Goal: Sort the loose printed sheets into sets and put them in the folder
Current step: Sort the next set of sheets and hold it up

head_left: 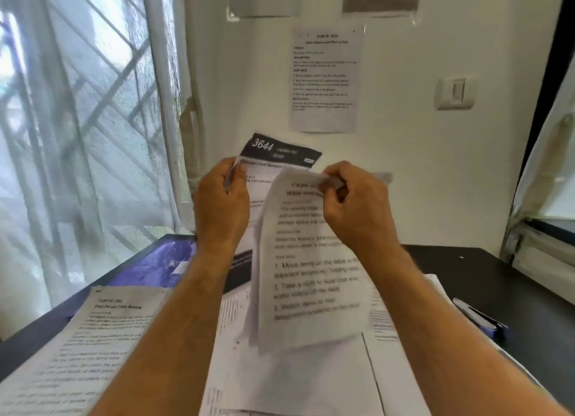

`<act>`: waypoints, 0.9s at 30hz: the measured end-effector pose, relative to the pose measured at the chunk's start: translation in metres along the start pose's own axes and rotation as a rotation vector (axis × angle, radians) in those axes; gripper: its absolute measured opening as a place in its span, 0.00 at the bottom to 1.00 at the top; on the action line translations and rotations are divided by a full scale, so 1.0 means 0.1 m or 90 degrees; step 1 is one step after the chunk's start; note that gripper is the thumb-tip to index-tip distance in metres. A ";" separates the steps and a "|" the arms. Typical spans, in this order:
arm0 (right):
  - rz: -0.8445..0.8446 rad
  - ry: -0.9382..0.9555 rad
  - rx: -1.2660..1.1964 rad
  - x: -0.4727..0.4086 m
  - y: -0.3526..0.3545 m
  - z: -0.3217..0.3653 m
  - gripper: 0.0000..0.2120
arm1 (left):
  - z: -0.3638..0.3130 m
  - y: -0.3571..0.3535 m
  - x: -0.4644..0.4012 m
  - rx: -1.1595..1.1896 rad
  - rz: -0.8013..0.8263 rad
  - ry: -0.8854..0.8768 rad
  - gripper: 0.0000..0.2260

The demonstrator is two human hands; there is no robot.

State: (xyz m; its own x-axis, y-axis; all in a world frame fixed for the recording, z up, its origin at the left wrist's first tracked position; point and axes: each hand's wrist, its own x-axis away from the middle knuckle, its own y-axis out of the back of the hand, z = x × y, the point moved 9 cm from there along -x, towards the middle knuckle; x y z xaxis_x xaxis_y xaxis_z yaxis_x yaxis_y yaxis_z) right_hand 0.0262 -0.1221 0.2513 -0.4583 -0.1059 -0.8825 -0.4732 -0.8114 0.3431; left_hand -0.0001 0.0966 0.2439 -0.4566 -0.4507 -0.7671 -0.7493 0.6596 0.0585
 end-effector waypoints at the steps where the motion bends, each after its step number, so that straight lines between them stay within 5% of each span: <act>1: -0.023 0.019 -0.009 -0.11 0.07 0.11 0.02 | -0.12 0.00 -0.05 0.031 0.023 -0.024 0.09; 11: -0.153 0.035 -0.055 -0.46 0.39 0.62 0.05 | -0.75 0.06 -0.01 0.225 0.142 -0.141 0.11; 15: -0.151 -0.009 -0.078 -0.34 0.34 0.58 0.05 | -0.64 -0.15 0.19 0.163 0.234 -0.121 0.25; 18: -0.133 -0.012 -0.087 -0.23 0.31 0.52 0.06 | -0.48 -0.18 0.30 0.128 0.199 -0.076 0.12; 21: -0.153 -0.001 -0.072 -0.09 0.40 0.41 0.19 | -0.33 -0.10 0.33 0.195 0.142 -0.019 0.06; 24: -0.169 -0.150 -0.060 0.11 0.52 -0.06 0.35 | -0.12 -0.07 0.31 0.311 0.128 0.086 0.08; 27: 0.001 -0.393 -0.158 0.41 0.30 -0.64 0.42 | 0.10 -0.10 0.31 0.375 0.125 0.194 0.10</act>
State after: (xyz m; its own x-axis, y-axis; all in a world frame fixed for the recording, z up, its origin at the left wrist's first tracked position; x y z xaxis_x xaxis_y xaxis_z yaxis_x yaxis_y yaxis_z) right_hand 0.0415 -0.1878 0.2052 -0.8403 0.1818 -0.5107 -0.3191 -0.9275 0.1948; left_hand -0.0018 0.0818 0.2126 -0.7362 -0.3812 -0.5592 -0.2929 0.9244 -0.2445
